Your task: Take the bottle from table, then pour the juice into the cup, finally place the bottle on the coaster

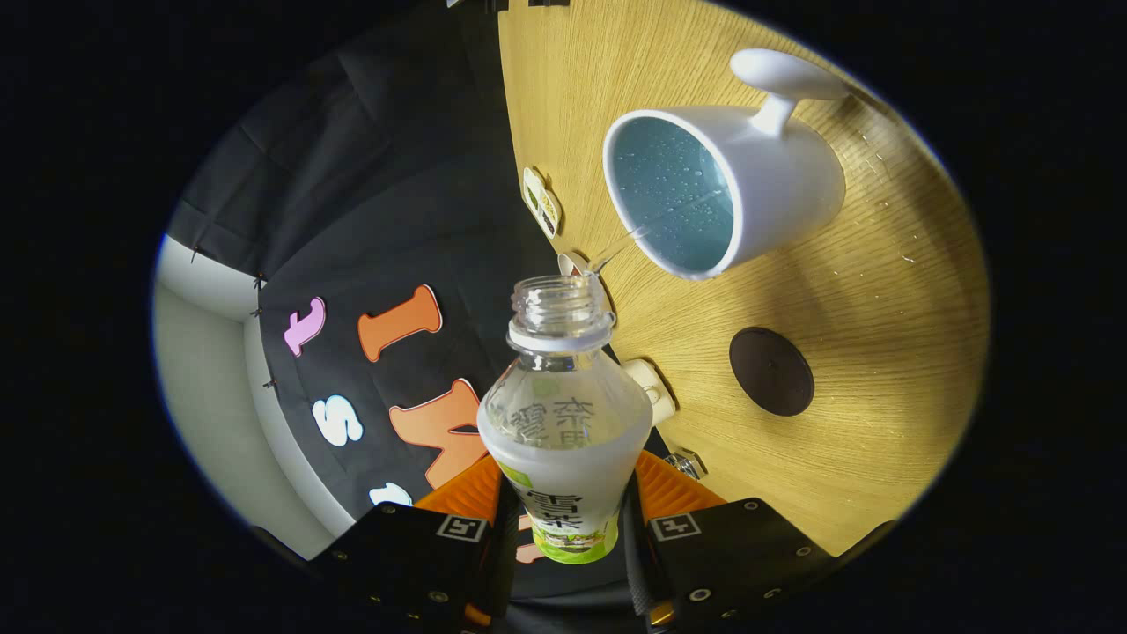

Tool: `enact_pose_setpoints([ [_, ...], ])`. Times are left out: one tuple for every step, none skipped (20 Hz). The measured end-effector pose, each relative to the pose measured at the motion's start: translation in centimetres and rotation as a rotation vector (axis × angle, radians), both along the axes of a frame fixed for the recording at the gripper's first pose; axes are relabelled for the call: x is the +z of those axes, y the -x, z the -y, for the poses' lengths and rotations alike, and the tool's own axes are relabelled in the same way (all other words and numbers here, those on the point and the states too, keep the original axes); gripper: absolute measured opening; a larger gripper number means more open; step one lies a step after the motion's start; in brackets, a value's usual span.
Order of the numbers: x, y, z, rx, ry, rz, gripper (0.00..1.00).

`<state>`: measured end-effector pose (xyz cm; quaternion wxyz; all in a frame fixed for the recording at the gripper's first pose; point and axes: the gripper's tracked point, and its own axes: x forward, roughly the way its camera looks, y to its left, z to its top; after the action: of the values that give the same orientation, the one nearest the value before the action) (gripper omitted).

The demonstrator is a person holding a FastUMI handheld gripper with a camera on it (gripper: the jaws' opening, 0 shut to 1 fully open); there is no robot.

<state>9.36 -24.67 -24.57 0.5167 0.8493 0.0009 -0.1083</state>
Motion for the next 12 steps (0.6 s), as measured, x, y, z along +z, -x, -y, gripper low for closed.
enact_pose_setpoints([
  [0.01,0.00,0.04,-0.002,-0.004,0.001,0.52],
  [0.09,0.10,0.06,-0.004,-0.007,0.001,0.53],
  [0.08,0.18,0.07,-0.005,-0.012,0.002,0.53],
  [0.12,0.16,0.14,-0.007,-0.017,0.002,0.53],
  [0.12,0.22,0.24,-0.008,-0.021,0.003,0.53],
  [0.14,0.31,0.24,-0.008,-0.024,0.001,0.53],
  [0.15,0.38,0.26,-0.007,-0.021,0.001,0.53],
  [0.24,0.30,0.14,-0.007,-0.020,0.000,0.52],
  [0.22,0.27,0.23,-0.008,-0.023,0.001,0.52],
  [0.36,0.42,0.26,-0.011,-0.028,0.005,0.53],
  [0.28,0.42,0.36,-0.013,-0.033,0.008,0.53],
  [0.47,0.28,0.44,-0.014,-0.035,0.011,0.52],
])
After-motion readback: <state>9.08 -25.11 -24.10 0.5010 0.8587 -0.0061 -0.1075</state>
